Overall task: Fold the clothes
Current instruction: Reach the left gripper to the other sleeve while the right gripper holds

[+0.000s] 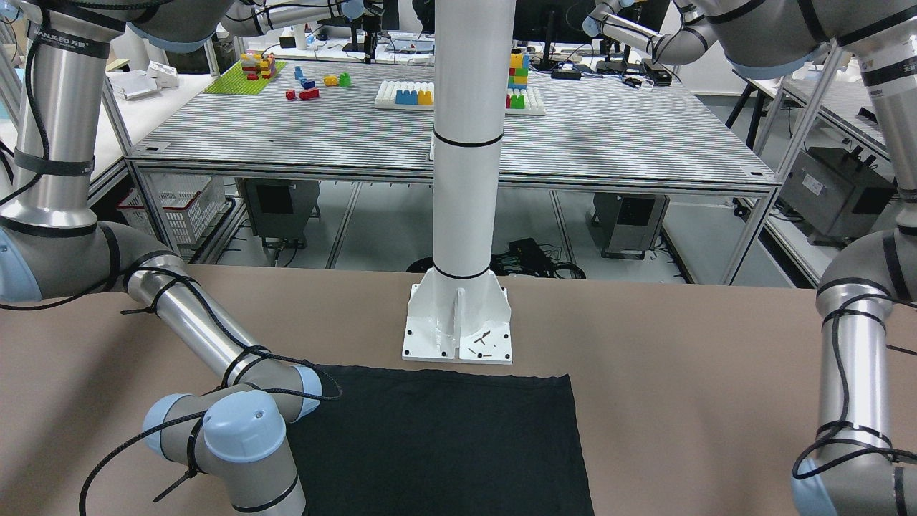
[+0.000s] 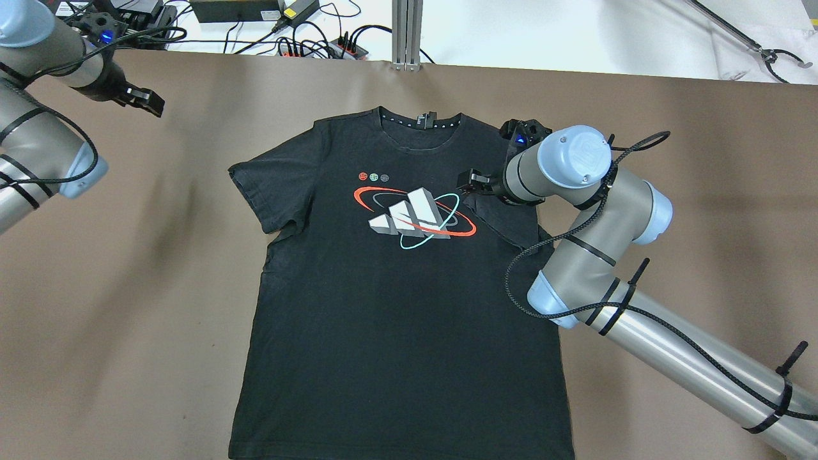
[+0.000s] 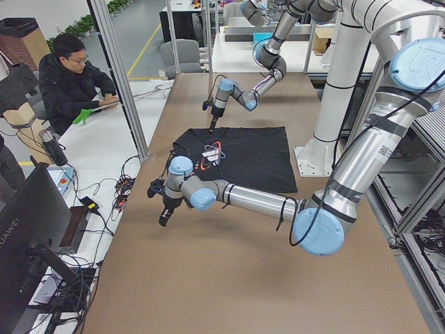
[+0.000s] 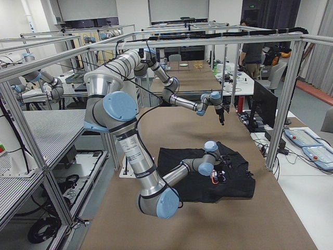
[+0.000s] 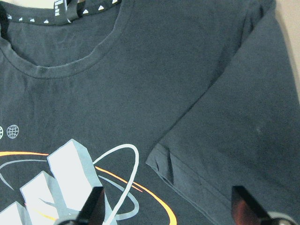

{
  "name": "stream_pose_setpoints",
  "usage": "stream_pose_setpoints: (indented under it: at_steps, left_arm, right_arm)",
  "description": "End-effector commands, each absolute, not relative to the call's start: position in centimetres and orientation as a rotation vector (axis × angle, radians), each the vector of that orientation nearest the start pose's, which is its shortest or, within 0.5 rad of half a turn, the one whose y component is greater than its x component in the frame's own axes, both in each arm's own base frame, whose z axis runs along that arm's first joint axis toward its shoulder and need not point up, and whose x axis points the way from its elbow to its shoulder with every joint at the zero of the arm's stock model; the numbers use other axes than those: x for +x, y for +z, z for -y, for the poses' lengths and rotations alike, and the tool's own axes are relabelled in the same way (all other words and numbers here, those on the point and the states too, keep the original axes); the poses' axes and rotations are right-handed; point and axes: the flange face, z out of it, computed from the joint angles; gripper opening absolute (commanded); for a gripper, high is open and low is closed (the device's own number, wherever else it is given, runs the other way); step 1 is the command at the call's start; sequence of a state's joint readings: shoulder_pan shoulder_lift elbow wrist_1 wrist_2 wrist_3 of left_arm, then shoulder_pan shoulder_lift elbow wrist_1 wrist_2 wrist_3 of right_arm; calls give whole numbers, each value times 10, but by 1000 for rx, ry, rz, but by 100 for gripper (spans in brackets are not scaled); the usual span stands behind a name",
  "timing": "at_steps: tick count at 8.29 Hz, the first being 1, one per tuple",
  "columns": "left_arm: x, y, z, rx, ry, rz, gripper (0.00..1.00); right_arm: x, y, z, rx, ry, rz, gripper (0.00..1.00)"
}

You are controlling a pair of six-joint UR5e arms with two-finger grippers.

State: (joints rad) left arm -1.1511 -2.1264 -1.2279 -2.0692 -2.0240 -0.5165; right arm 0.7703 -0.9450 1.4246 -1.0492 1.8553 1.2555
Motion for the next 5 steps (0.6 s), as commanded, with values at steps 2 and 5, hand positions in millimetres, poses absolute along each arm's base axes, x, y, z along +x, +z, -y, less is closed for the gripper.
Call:
stream_pose_setpoints:
  at_steps: [2, 5]
  left_arm:
    - [315, 401, 706, 275, 65, -875, 60]
    - [366, 411, 687, 236, 95, -884, 48]
  right_arm:
    - [-441, 309, 576, 288, 269, 978, 95]
    - [-434, 318, 579, 289, 278, 965, 95]
